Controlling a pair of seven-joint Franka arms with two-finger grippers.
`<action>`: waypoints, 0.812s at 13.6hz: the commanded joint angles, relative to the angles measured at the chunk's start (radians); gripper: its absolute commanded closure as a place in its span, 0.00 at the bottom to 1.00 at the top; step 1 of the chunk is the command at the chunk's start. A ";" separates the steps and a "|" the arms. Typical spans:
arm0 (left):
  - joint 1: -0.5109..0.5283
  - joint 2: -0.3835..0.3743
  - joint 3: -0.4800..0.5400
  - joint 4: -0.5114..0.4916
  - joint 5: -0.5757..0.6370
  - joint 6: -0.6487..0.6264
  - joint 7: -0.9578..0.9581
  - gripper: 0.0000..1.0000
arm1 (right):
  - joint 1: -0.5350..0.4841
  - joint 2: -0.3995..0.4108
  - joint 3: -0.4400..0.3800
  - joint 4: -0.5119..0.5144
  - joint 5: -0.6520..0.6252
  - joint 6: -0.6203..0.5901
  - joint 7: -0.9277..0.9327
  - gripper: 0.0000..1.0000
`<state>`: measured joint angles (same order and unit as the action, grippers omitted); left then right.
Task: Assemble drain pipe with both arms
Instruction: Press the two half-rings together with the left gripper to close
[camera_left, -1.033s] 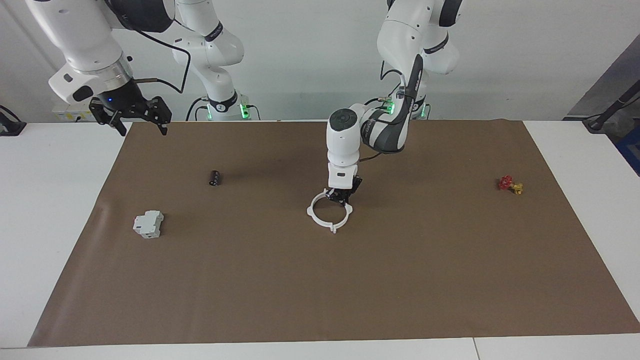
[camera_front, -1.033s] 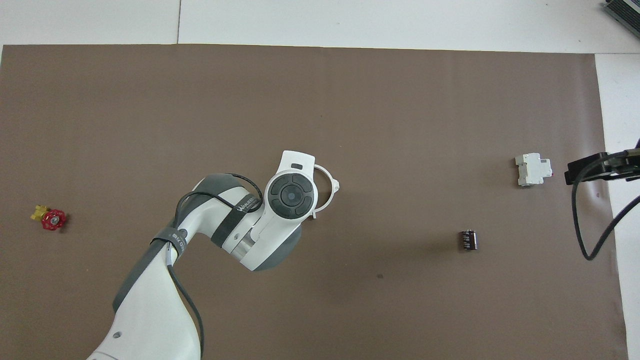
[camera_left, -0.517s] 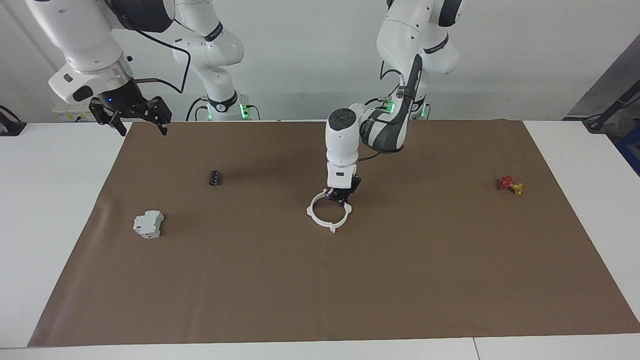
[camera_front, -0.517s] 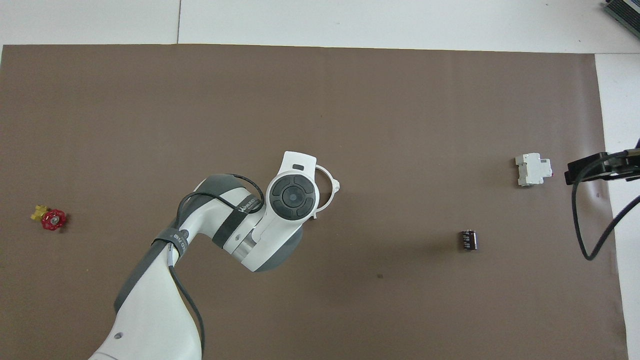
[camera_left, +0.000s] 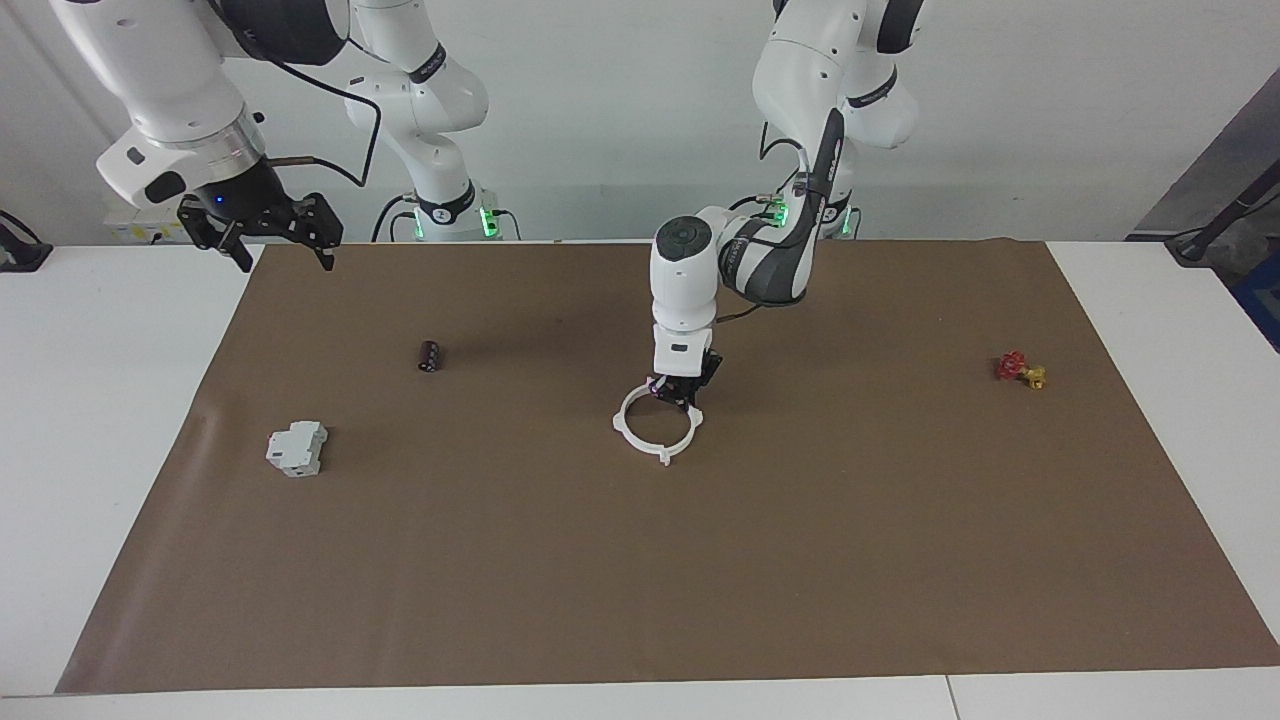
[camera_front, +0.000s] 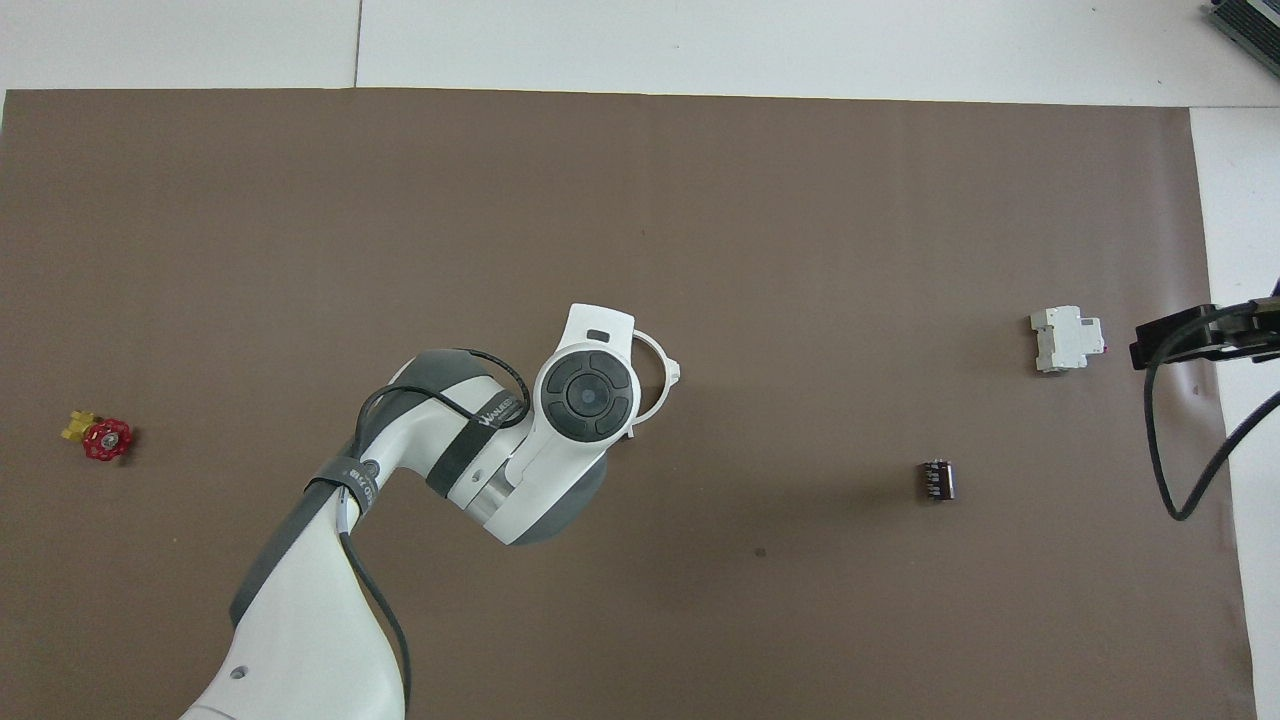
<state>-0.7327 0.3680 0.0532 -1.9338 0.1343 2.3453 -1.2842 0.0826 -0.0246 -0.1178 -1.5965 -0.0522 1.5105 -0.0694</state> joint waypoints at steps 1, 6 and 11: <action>-0.031 -0.009 0.014 -0.031 0.019 0.005 -0.024 1.00 | -0.014 -0.024 0.007 -0.031 0.003 0.025 0.011 0.00; -0.031 -0.011 0.014 -0.033 0.019 0.006 -0.024 1.00 | -0.014 -0.024 0.007 -0.033 0.003 0.025 0.011 0.00; -0.031 -0.012 0.016 -0.039 0.019 0.005 -0.024 1.00 | -0.014 -0.024 0.007 -0.033 0.003 0.025 0.011 0.00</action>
<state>-0.7387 0.3679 0.0562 -1.9344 0.1370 2.3453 -1.2861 0.0819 -0.0246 -0.1178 -1.5969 -0.0522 1.5105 -0.0694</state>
